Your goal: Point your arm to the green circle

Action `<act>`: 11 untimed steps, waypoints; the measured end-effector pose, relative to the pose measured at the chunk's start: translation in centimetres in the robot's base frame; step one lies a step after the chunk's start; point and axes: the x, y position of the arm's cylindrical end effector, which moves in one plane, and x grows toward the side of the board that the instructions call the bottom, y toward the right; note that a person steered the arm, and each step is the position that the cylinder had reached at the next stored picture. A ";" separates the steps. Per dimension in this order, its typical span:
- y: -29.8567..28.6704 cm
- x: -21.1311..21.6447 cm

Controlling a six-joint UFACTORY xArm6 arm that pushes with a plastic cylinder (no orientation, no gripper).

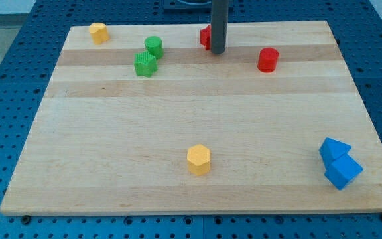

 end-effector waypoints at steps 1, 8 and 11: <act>-0.4 -1.3; 3.4 16.8; 21.8 21.6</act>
